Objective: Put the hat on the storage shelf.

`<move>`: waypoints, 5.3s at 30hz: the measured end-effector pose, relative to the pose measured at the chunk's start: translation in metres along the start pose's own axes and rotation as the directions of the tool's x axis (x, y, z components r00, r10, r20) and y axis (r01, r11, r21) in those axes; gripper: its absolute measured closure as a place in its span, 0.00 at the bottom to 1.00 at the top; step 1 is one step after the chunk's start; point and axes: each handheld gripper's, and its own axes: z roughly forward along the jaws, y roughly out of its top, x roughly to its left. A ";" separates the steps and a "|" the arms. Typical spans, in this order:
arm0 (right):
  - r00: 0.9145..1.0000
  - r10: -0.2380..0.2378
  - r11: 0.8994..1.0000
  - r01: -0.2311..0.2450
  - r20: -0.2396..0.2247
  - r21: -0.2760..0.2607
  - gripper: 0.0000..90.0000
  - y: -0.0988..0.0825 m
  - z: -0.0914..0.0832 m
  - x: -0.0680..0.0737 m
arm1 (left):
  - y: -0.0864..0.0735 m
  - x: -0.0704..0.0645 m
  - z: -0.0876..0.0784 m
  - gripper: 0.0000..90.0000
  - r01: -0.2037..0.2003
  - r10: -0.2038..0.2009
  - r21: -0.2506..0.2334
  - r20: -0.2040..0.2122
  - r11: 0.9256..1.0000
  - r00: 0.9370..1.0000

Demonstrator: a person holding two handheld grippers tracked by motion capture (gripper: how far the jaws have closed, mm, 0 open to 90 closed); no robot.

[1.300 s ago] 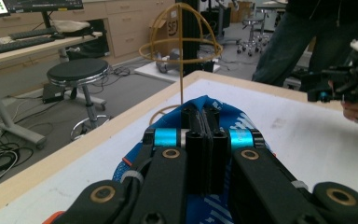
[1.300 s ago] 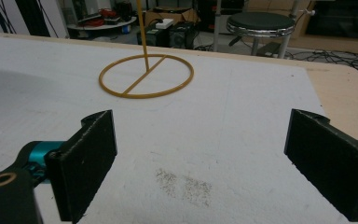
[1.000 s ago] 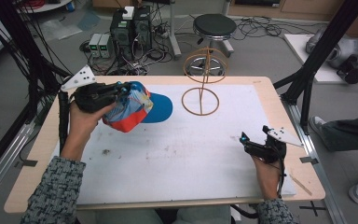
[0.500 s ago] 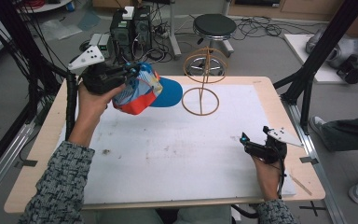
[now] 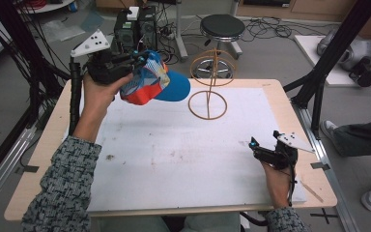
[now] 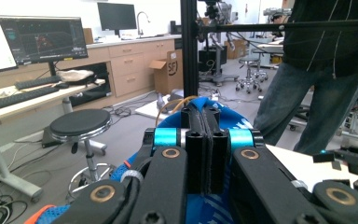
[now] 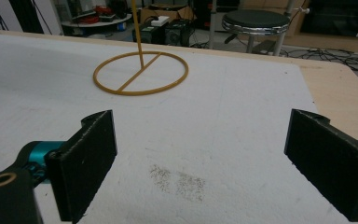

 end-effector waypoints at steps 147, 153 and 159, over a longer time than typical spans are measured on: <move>0.998 0.025 0.999 -0.026 -0.055 -0.021 0.09 -0.009 -0.022 -0.013 | -0.037 -0.005 0.220 0.88 0.100 -0.111 0.110 0.105 0.989 0.988; 0.998 0.027 0.999 -0.029 -0.057 -0.019 0.09 -0.009 -0.022 -0.012 | -0.037 -0.004 0.219 0.80 0.097 -0.109 0.113 0.101 0.989 0.989; 0.998 0.025 0.999 -0.026 -0.056 -0.019 0.09 -0.009 -0.022 -0.012 | -0.036 0.001 0.212 0.66 0.113 -0.124 0.116 0.088 0.987 0.988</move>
